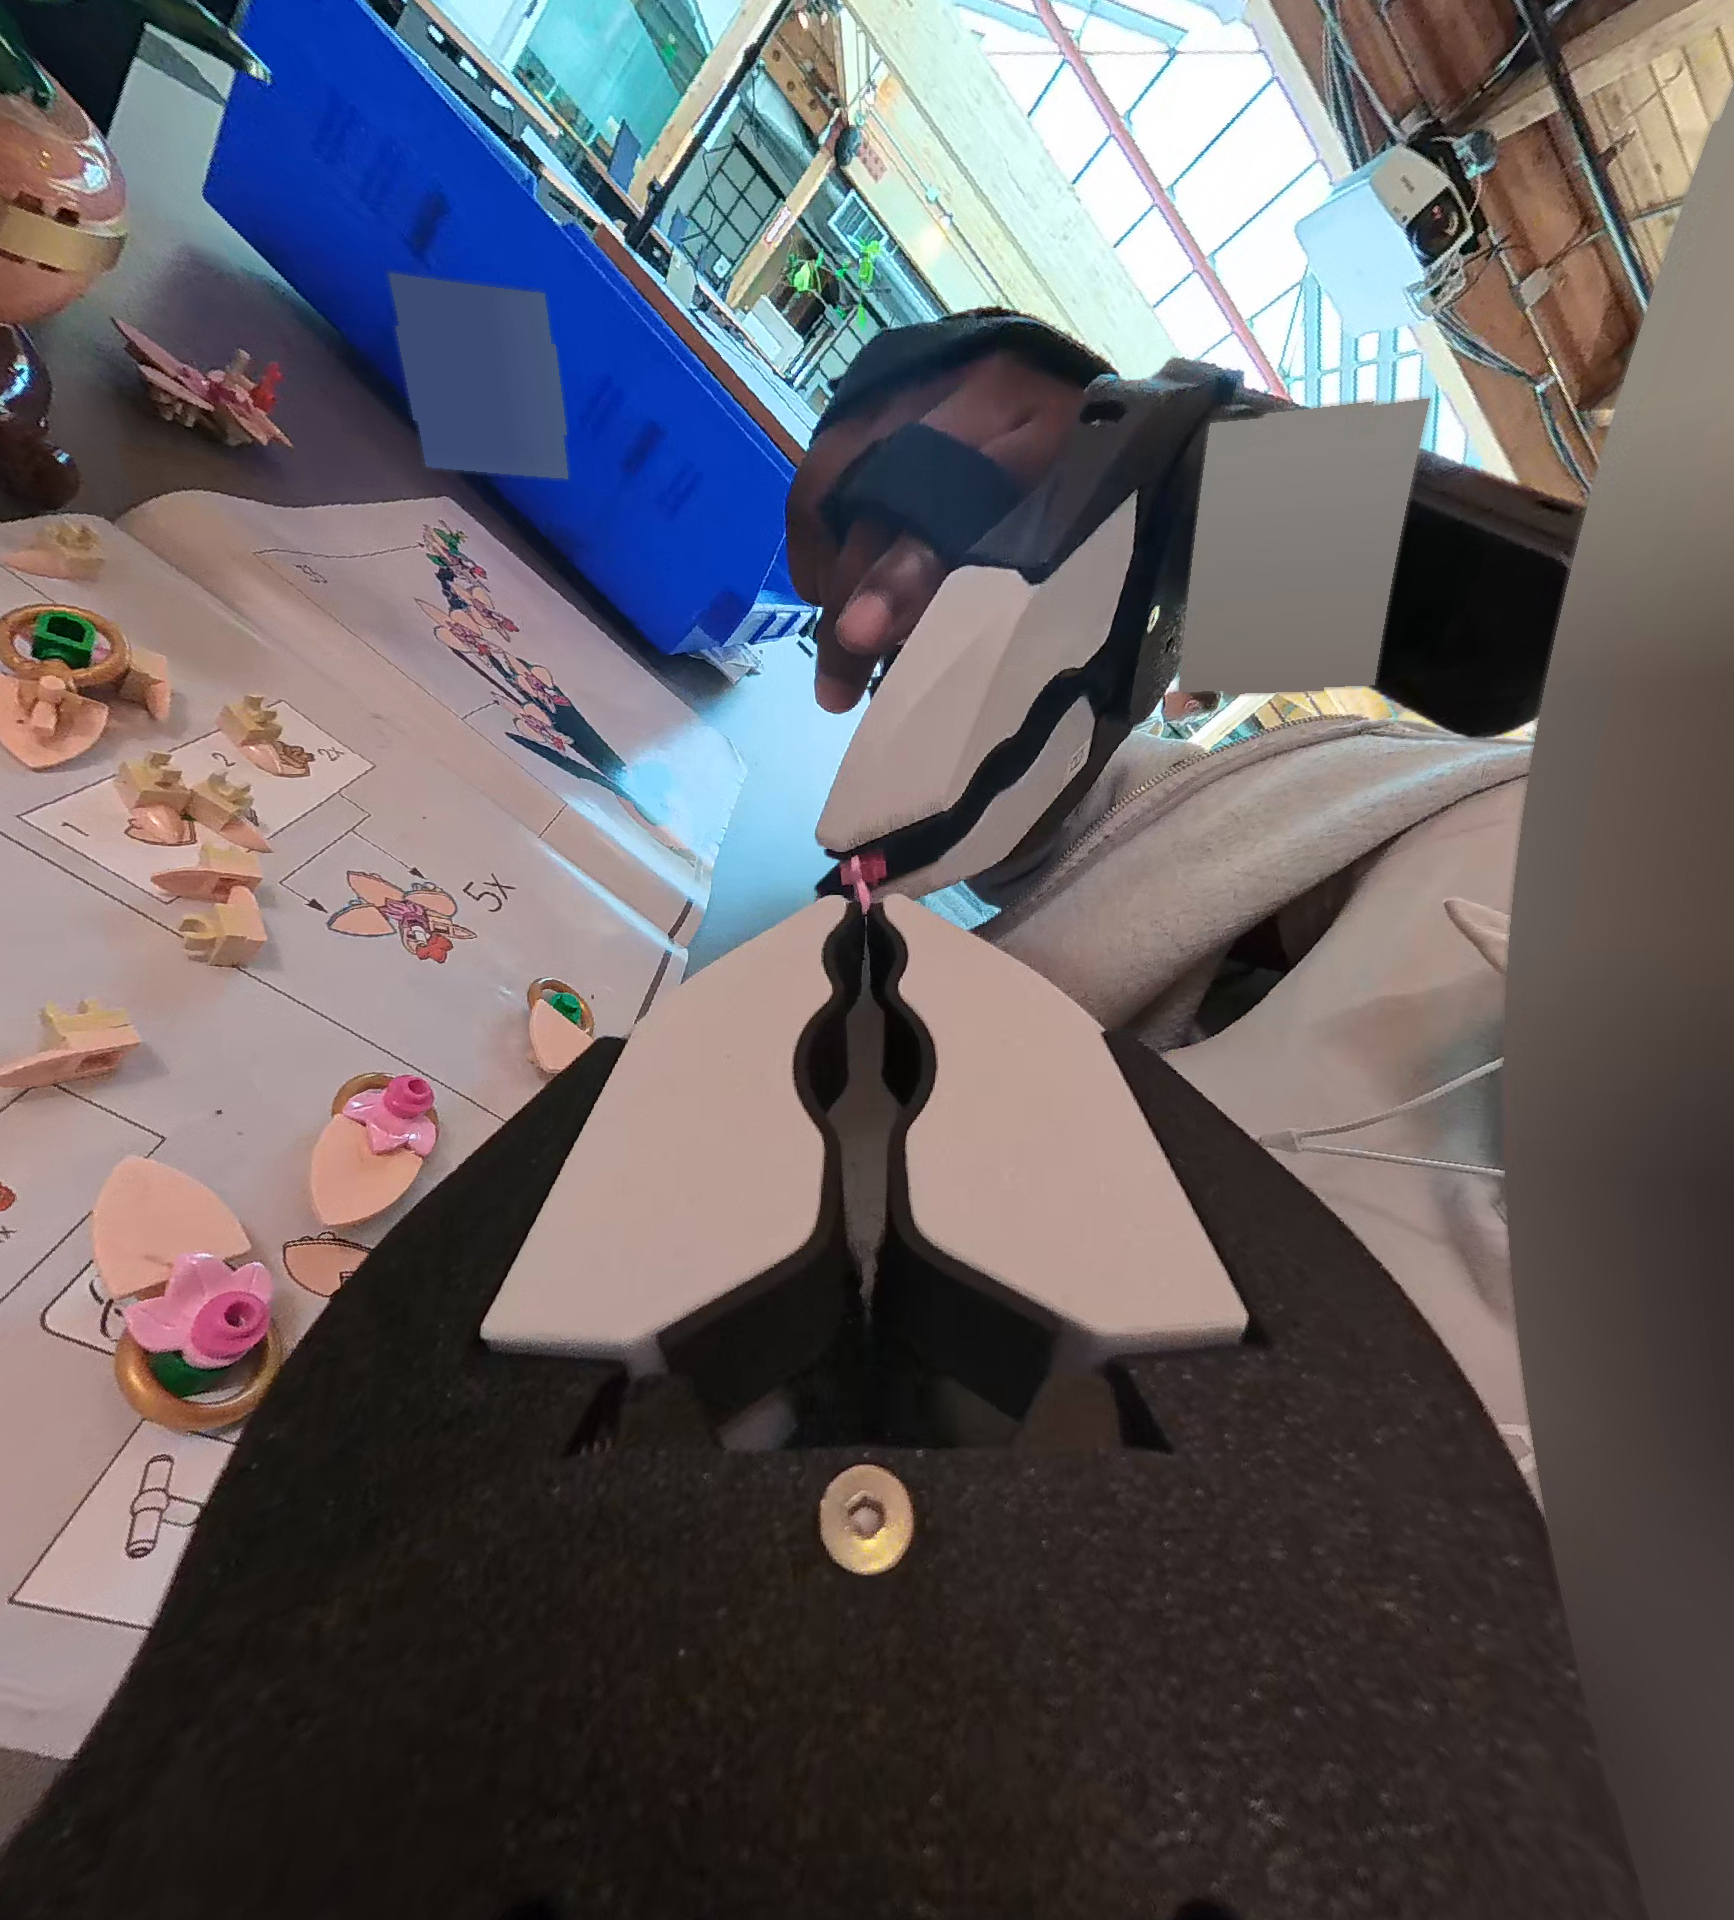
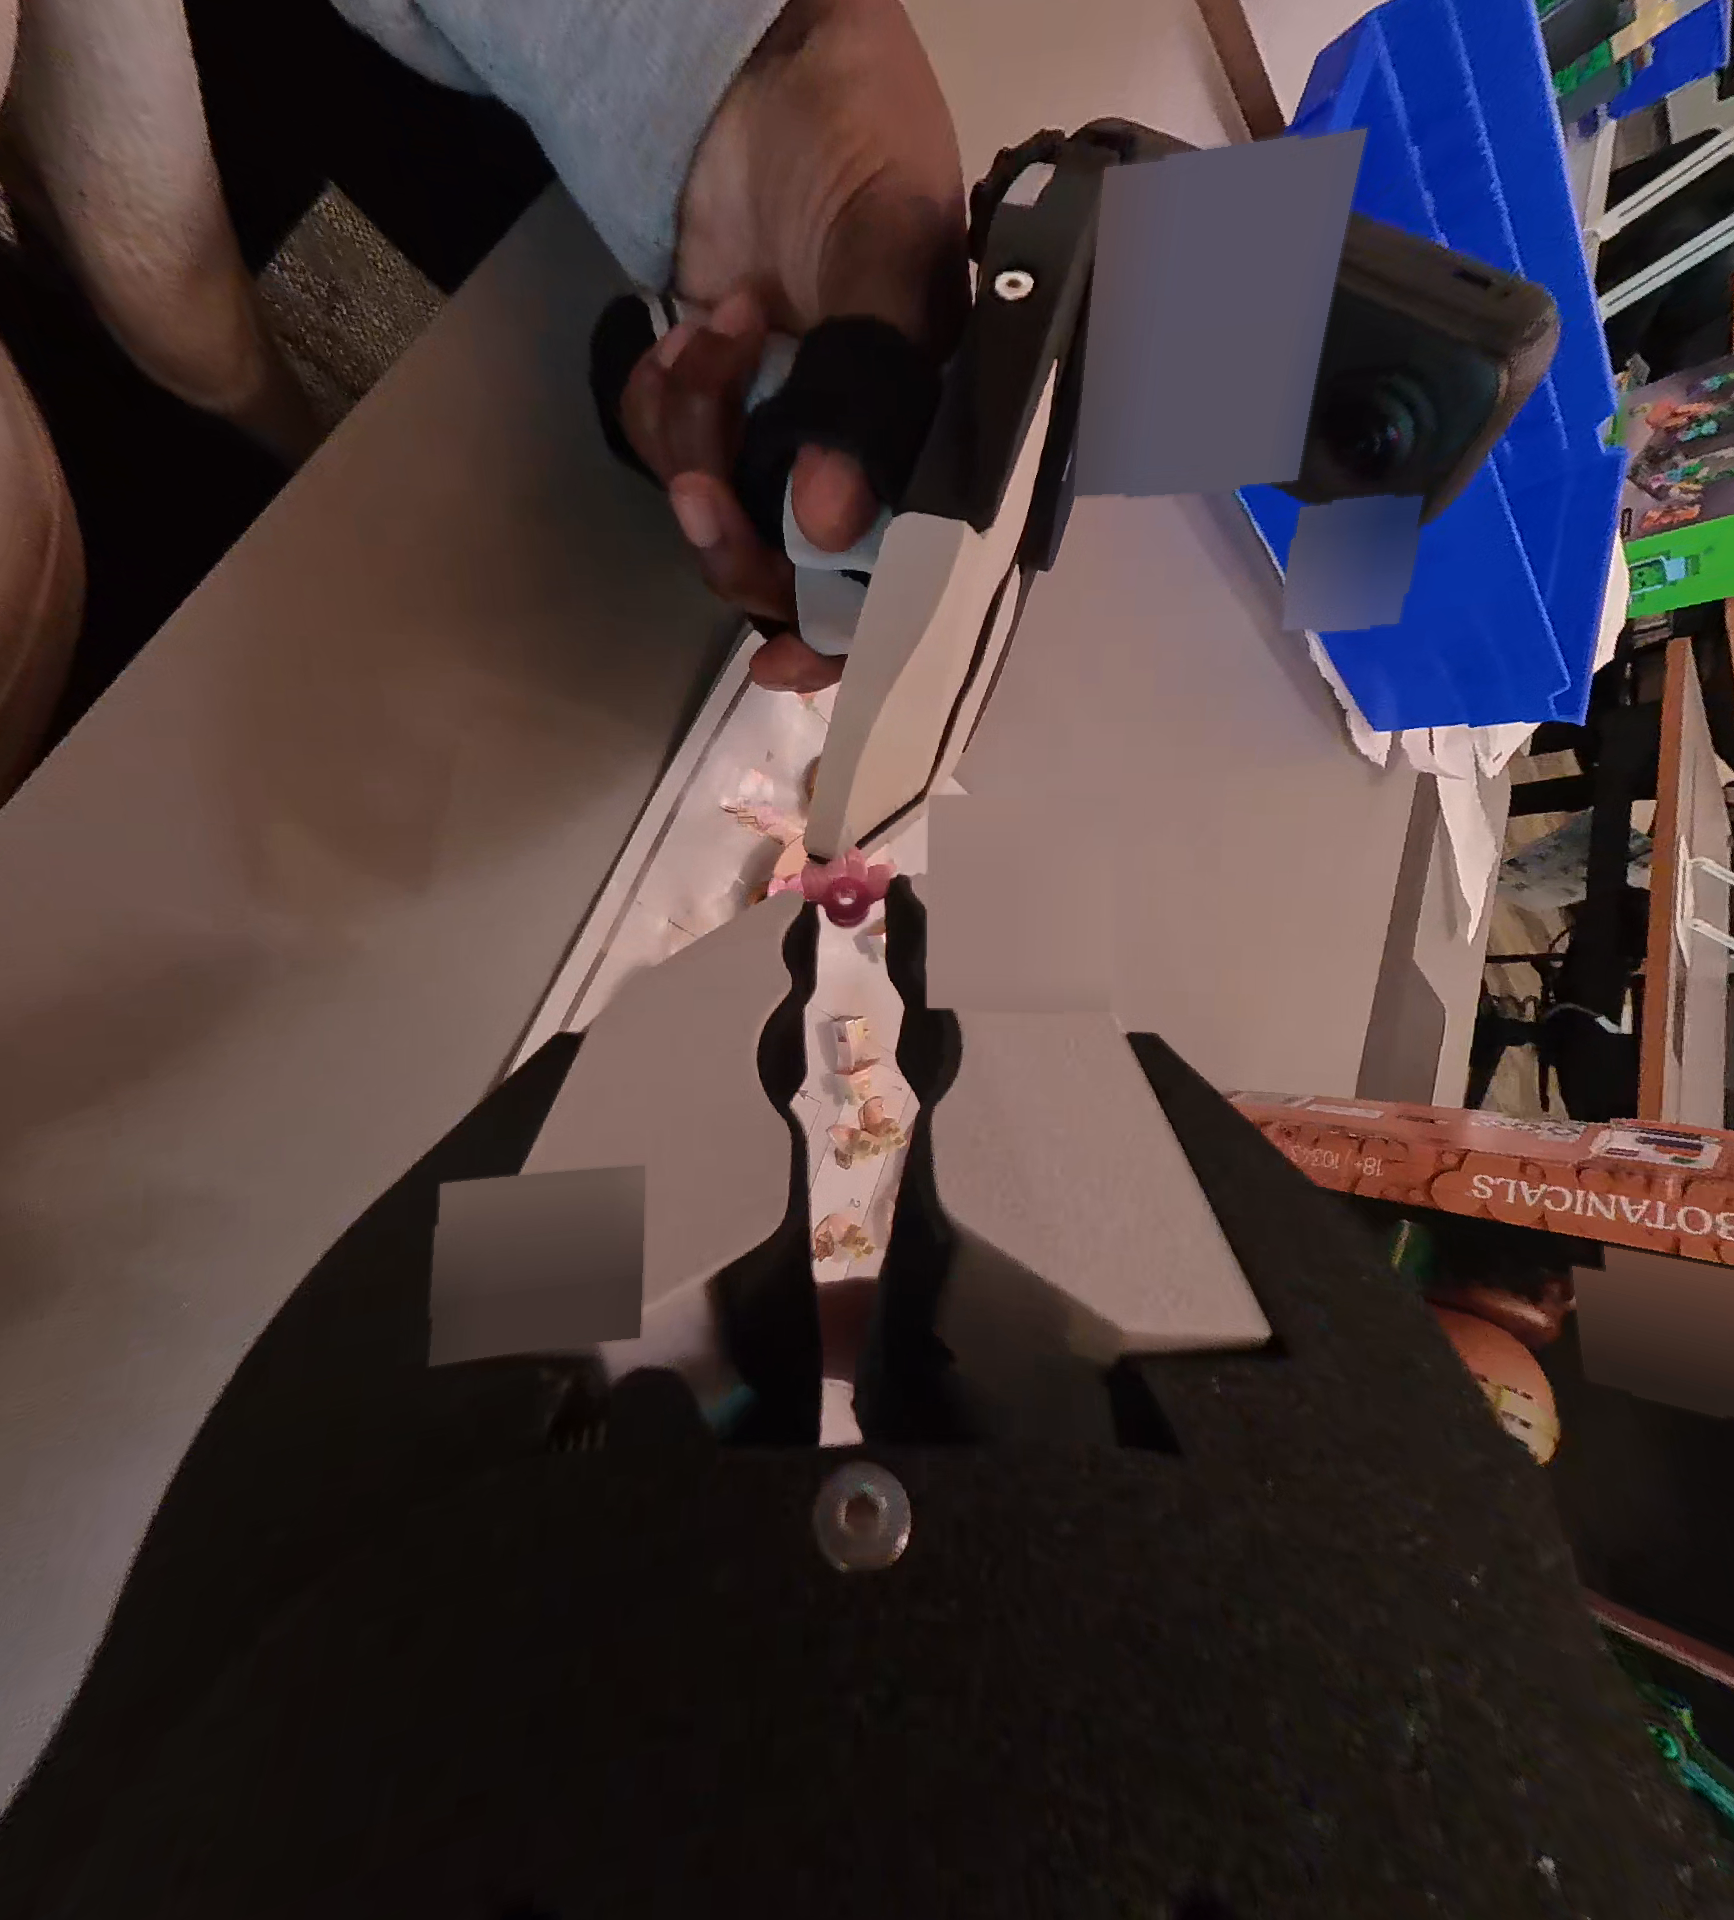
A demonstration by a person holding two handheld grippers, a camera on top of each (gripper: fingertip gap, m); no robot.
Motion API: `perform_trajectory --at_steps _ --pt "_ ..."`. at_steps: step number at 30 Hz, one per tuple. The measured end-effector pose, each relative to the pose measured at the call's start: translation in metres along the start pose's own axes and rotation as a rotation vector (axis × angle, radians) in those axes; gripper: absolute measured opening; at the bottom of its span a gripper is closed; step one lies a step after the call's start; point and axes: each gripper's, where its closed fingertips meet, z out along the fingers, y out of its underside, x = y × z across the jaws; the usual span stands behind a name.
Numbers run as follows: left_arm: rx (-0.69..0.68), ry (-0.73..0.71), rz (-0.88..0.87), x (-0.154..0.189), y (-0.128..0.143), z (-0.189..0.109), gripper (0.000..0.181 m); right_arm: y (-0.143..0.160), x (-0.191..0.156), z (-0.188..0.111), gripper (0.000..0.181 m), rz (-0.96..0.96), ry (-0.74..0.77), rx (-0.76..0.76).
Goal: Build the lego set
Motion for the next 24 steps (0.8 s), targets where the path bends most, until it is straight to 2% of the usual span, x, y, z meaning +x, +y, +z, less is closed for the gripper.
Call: perform_trajectory --at_steps 6,9,10,14,16,21,24 --pt "0.004 -0.024 0.0 -0.0039 0.0003 0.0019 0.0 0.0059 -0.0013 0.0007 0.011 0.052 0.01 -0.015" --pt "0.008 -0.022 -0.009 -0.0047 -0.0001 0.0017 0.0 0.0067 -0.0008 0.0003 0.031 0.094 0.004 -0.025" --pt "0.009 -0.026 -0.01 -0.0054 -0.0002 0.0016 0.0 0.0067 -0.0021 0.0005 0.031 0.09 -0.006 -0.031" --pt "0.006 -0.027 -0.015 -0.0059 0.0003 0.0021 0.0 0.0049 -0.0036 0.0033 0.028 0.066 -0.007 -0.053" --pt "0.004 -0.027 -0.018 -0.006 0.0008 0.0027 0.0 0.0049 -0.0031 0.0041 0.017 0.052 0.0 -0.059" --pt "-0.002 -0.042 -0.007 -0.0077 0.0018 0.0034 0.0 0.0071 -0.0035 0.0051 0.015 0.061 0.007 -0.072" --pt "-0.017 -0.054 0.028 -0.0074 0.0017 0.0038 0.005 0.0097 -0.0048 0.0036 0.014 0.14 -0.014 -0.044"
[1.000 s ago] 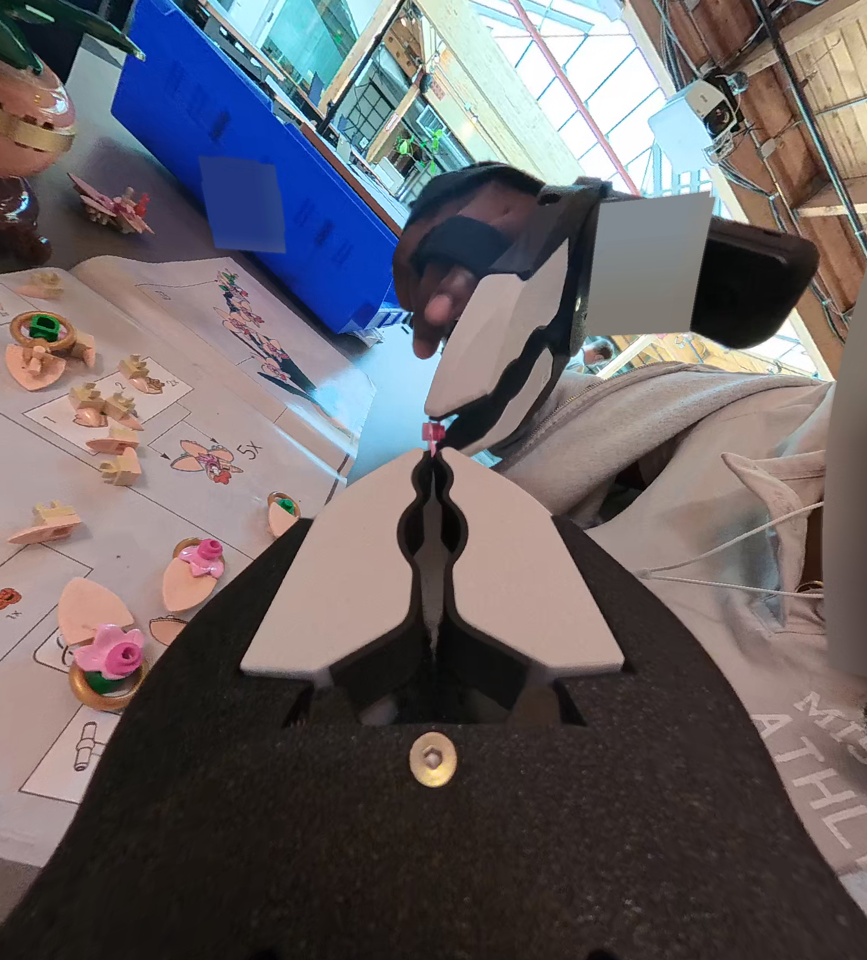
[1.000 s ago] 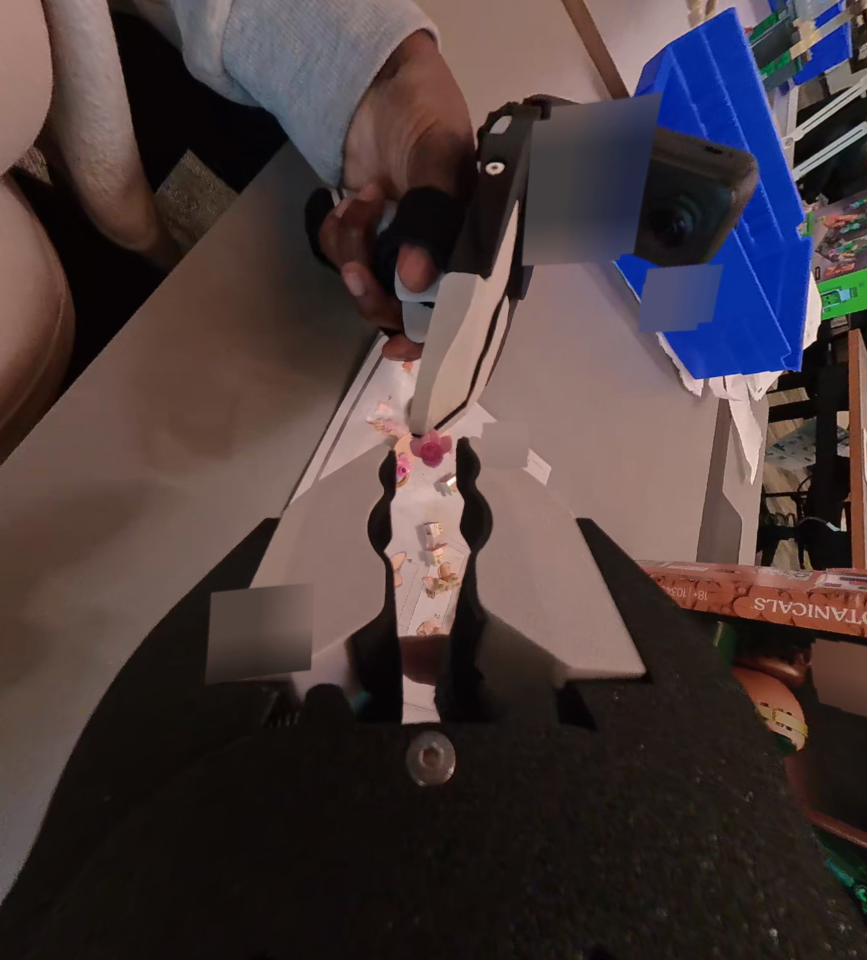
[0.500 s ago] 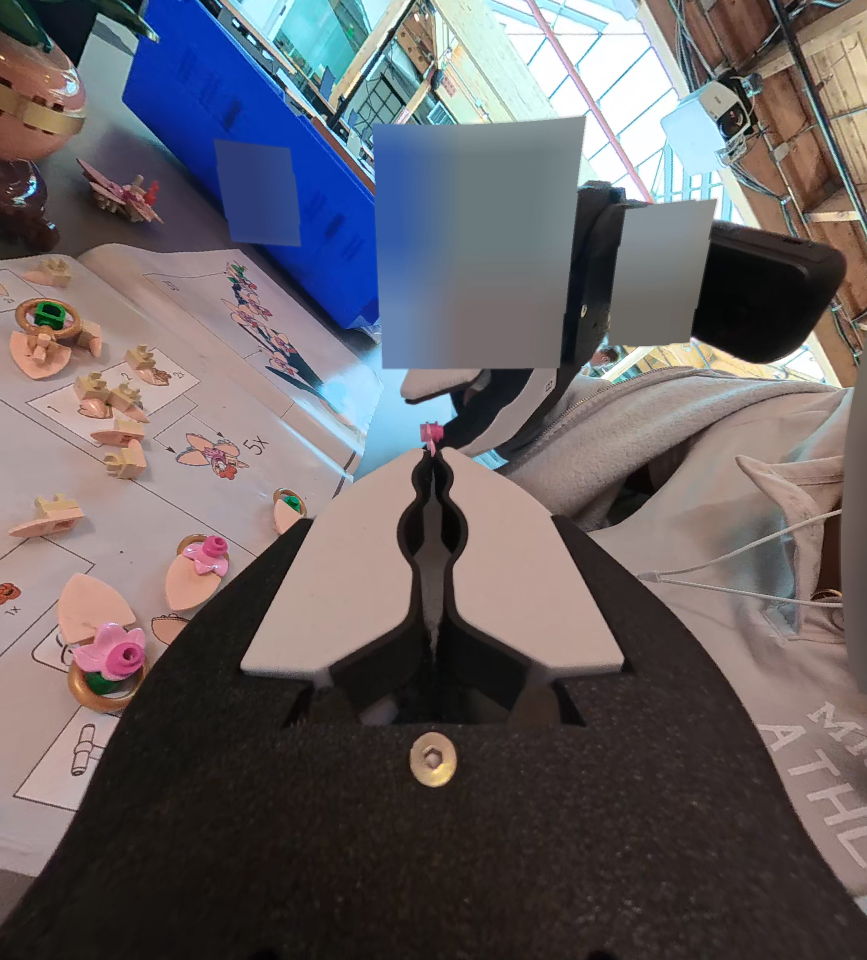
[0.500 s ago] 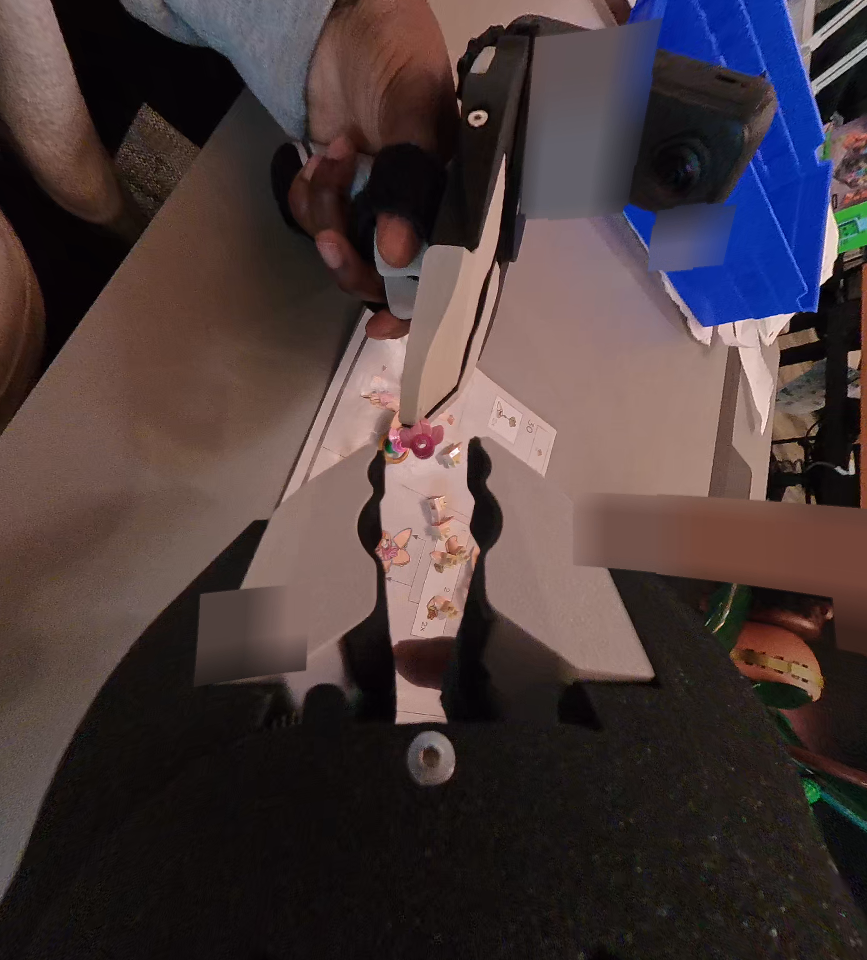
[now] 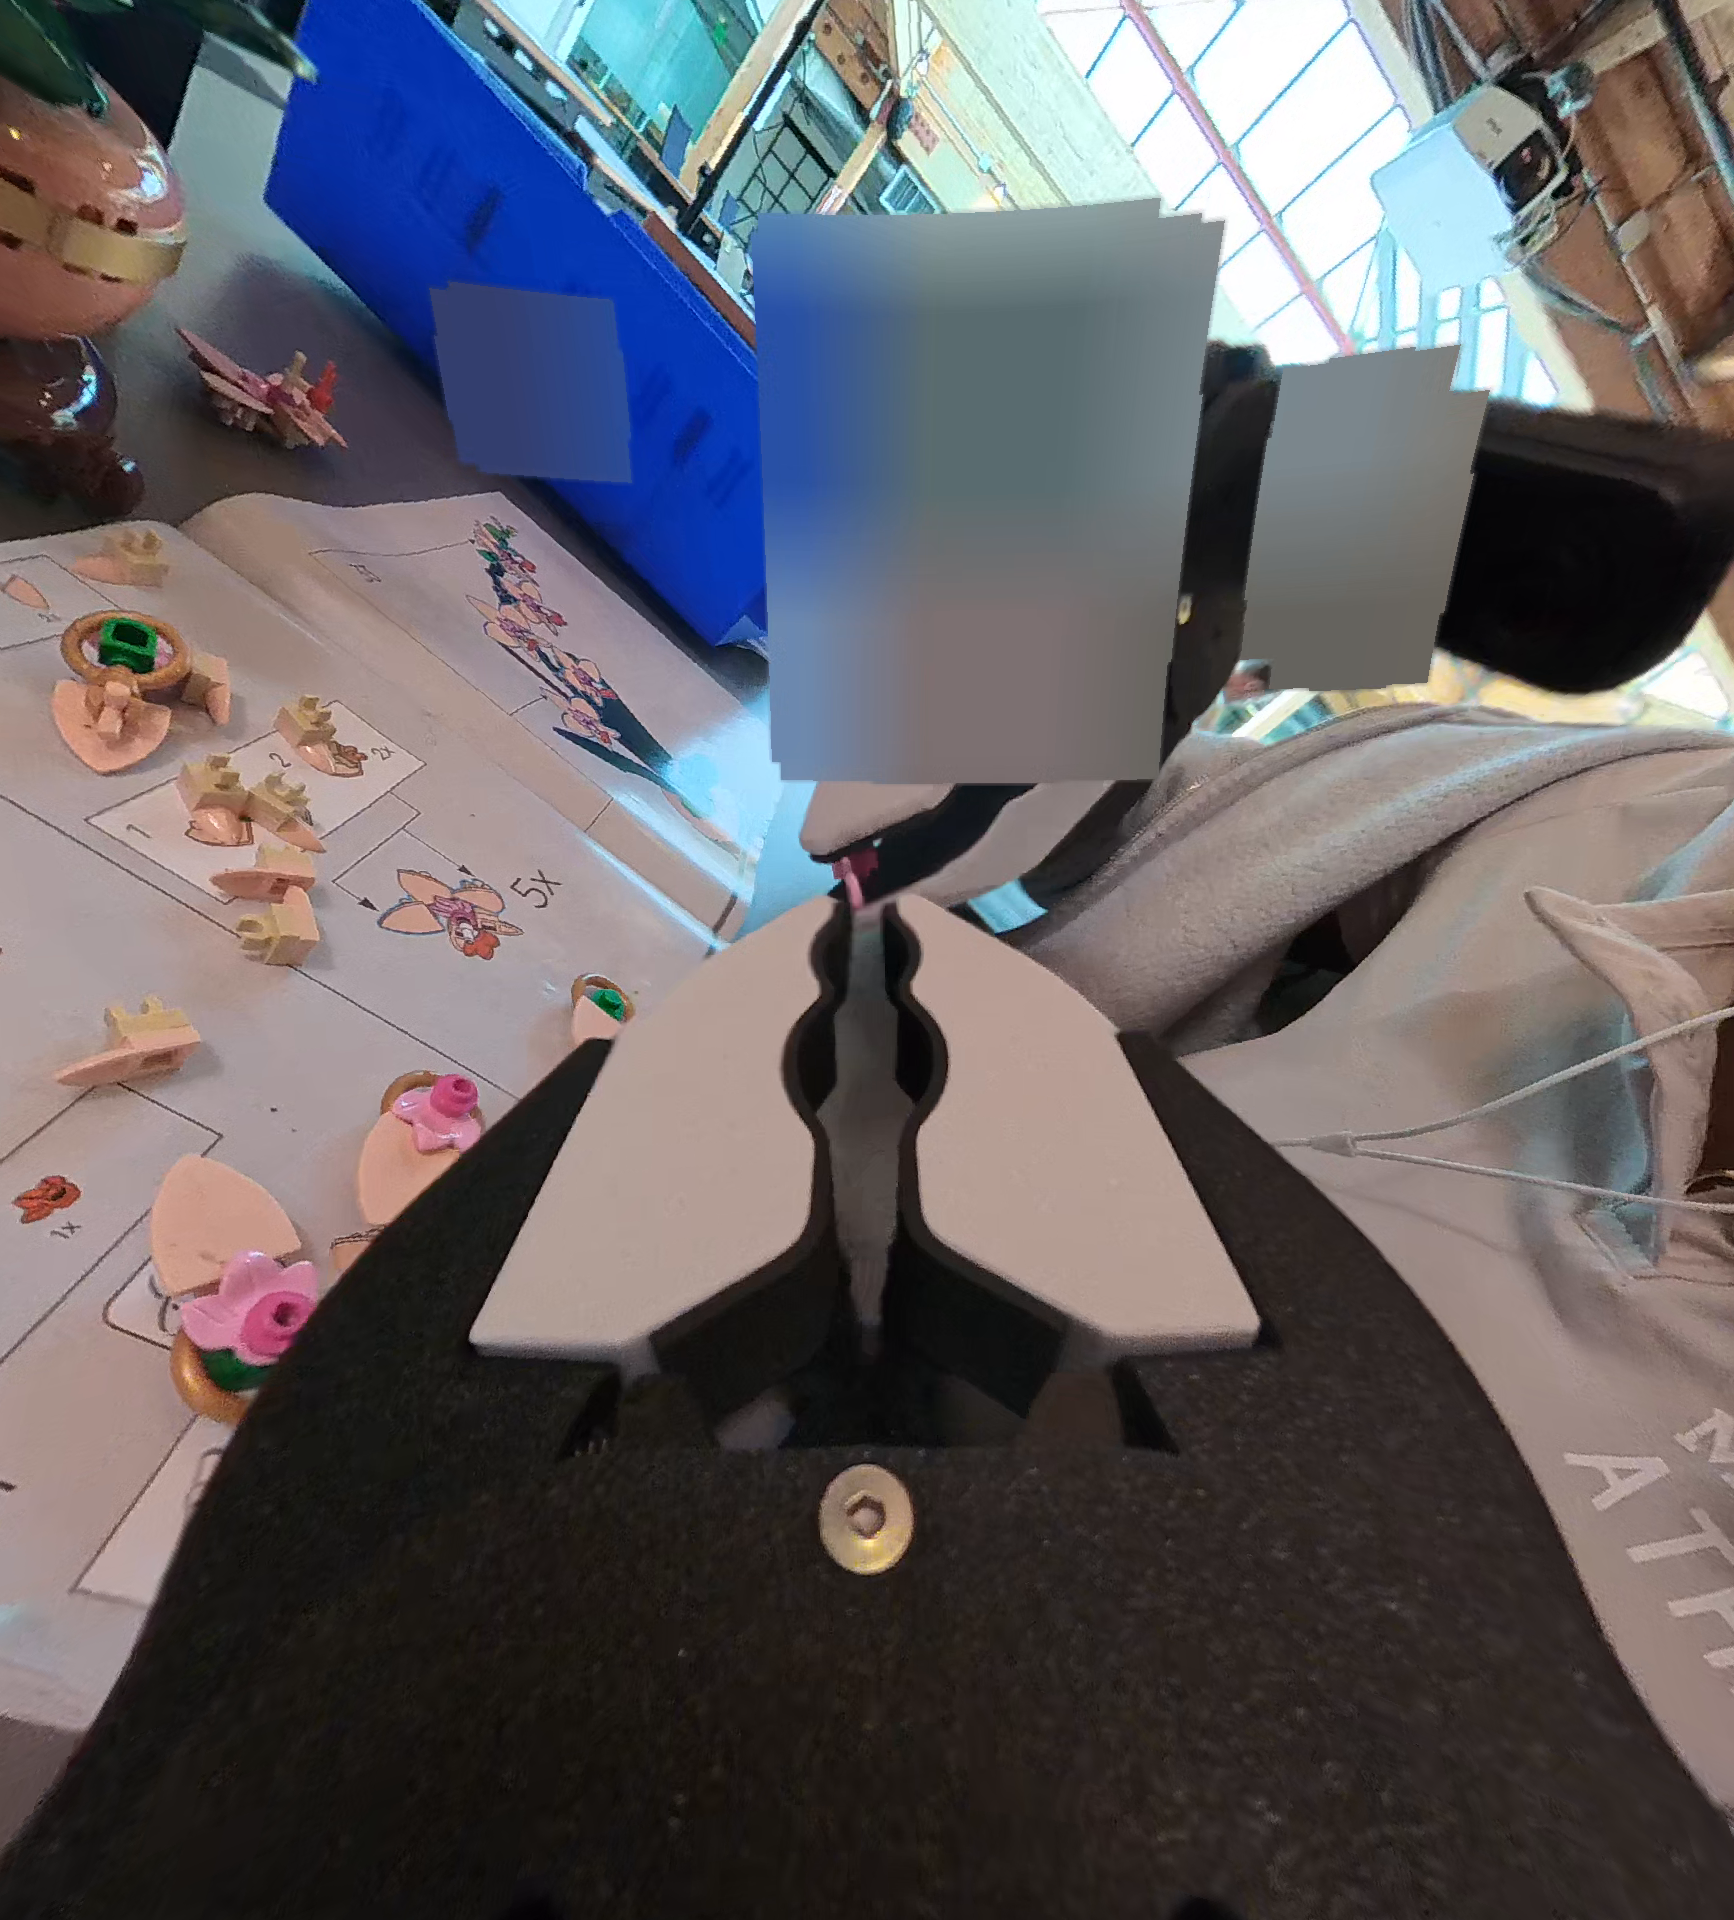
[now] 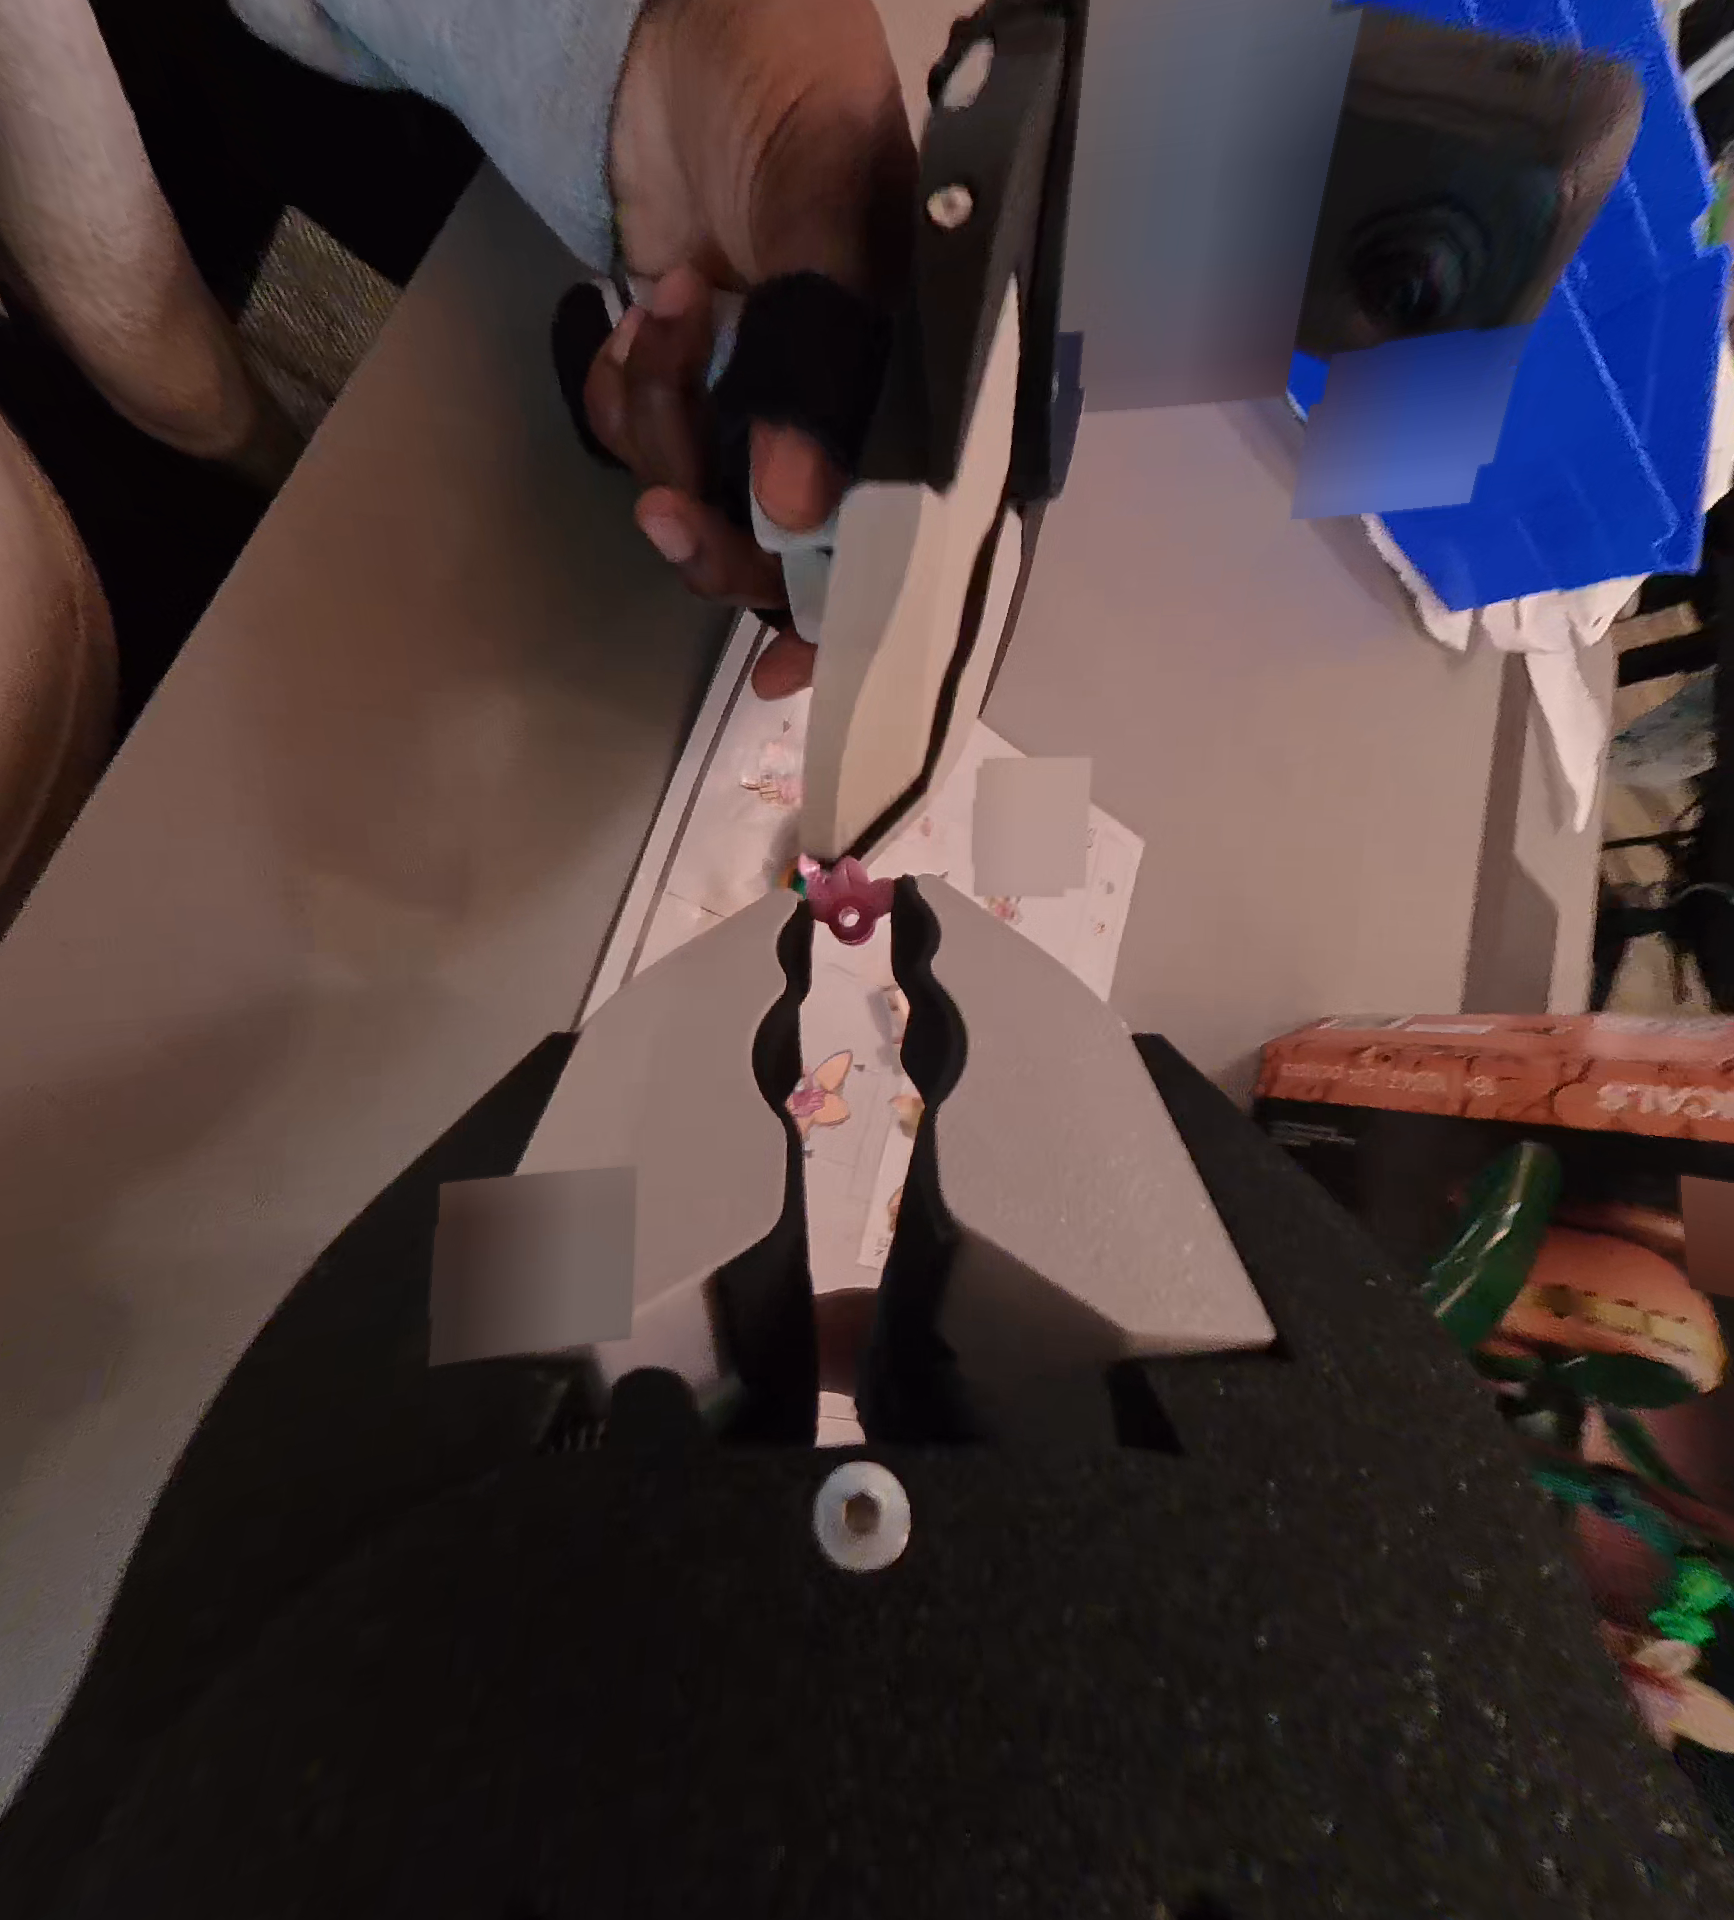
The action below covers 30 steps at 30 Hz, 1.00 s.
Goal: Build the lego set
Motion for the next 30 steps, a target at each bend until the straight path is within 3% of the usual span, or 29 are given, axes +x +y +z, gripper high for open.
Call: perform_trajectory --at_steps 2,6,9,14,30 --pt "-0.014 -0.07 0.074 -0.006 -0.002 -0.004 0.016 0.012 -0.001 -0.001 0.015 0.104 -0.043 0.012" --pt "-0.118 -0.278 0.315 -0.021 0.003 -0.016 0.012 0.035 -0.015 0.001 0.014 0.435 -0.231 0.115" --pt "-0.228 -0.349 0.4 -0.026 0.016 -0.011 0.009 0.041 -0.028 0.01 0.014 0.6 -0.312 0.161" --pt "-0.34 -0.383 0.399 -0.038 0.035 -0.002 0.008 0.05 -0.043 0.026 0.014 0.635 -0.326 0.124" --pt "-0.351 -0.446 0.46 -0.047 0.028 -0.003 0.006 0.055 -0.042 0.036 0.014 0.684 -0.348 0.138"
